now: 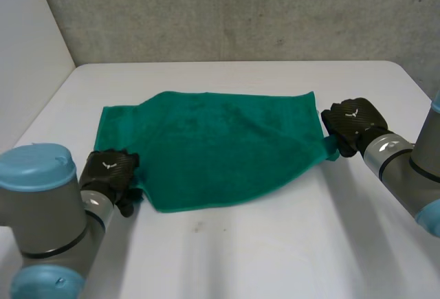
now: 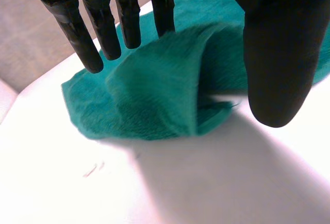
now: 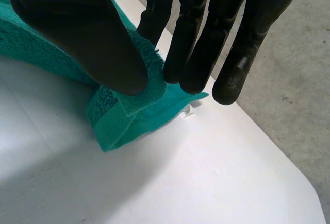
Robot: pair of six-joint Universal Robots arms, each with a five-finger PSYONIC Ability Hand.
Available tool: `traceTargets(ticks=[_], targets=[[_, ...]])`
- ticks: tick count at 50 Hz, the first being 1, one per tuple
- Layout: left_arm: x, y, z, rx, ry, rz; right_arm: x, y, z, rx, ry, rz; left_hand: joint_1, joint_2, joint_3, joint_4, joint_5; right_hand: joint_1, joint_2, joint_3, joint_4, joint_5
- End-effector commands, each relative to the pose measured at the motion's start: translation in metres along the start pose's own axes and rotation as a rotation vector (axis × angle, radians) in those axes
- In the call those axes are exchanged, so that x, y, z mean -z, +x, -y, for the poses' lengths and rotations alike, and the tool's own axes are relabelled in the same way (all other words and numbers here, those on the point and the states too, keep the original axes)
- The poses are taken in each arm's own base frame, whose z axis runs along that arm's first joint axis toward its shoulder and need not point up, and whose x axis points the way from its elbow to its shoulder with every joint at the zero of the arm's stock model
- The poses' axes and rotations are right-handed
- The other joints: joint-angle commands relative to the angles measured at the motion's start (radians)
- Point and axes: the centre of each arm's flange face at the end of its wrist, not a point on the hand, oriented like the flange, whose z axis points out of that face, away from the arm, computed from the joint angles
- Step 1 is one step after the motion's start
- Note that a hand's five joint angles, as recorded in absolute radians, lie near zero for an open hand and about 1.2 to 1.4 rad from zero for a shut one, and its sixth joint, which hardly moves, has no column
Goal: Fold the towel.
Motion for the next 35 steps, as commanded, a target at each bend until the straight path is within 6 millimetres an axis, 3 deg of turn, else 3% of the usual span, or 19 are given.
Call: traceTargets(ticks=[1,6,9,12,17,21,23,29,35], targets=[[-0.036,-0.013,-0.014,0.036,-0.002,0.083,0.002,-0.002,-0.005,-0.005,-0.016,0.008,0.147,0.159,0.159,0.166,0.170,0.415,0.225,0.213,0.207,0.250],[-0.048,-0.029,-0.013,0.062,0.008,0.135,0.001,0.000,-0.006,-0.004,-0.018,0.003,0.470,0.482,0.481,0.488,0.492,0.415,0.225,0.213,0.207,0.250],[-0.057,-0.057,-0.008,0.096,0.035,0.214,0.000,0.006,-0.006,-0.005,-0.017,-0.014,0.865,0.878,0.877,0.884,0.888,0.415,0.225,0.213,0.207,0.250],[-0.055,-0.076,0.003,0.114,0.071,0.263,0.000,0.012,-0.002,-0.001,-0.012,-0.029,1.010,1.022,1.022,1.028,1.033,0.415,0.225,0.213,0.207,0.250],[-0.042,-0.096,0.031,0.121,0.154,0.309,0.010,0.022,0.016,0.002,-0.046,-0.014,1.010,1.023,1.022,1.029,1.033,0.415,0.225,0.213,0.207,0.250],[-0.027,-0.098,0.046,0.105,0.176,0.272,0.019,0.030,0.029,0.001,-0.085,0.008,1.010,1.023,1.022,1.029,1.033,0.415,0.225,0.213,0.207,0.250],[-0.006,-0.094,0.056,0.071,0.147,0.197,0.035,0.049,0.044,0.022,-0.158,0.027,1.010,1.023,1.022,1.029,1.033,0.415,0.225,0.213,0.207,0.250],[0.023,-0.089,0.059,-0.046,0.033,0.083,0.058,0.054,0.053,0.136,-0.246,0.089,1.010,1.023,1.022,1.029,1.033,0.415,0.225,0.213,0.207,0.250],[0.029,-0.088,0.045,-0.190,-0.086,0.045,0.074,0.042,0.043,0.258,-0.359,0.199,1.010,1.023,1.022,1.029,1.033,0.415,0.225,0.213,0.207,0.250]])
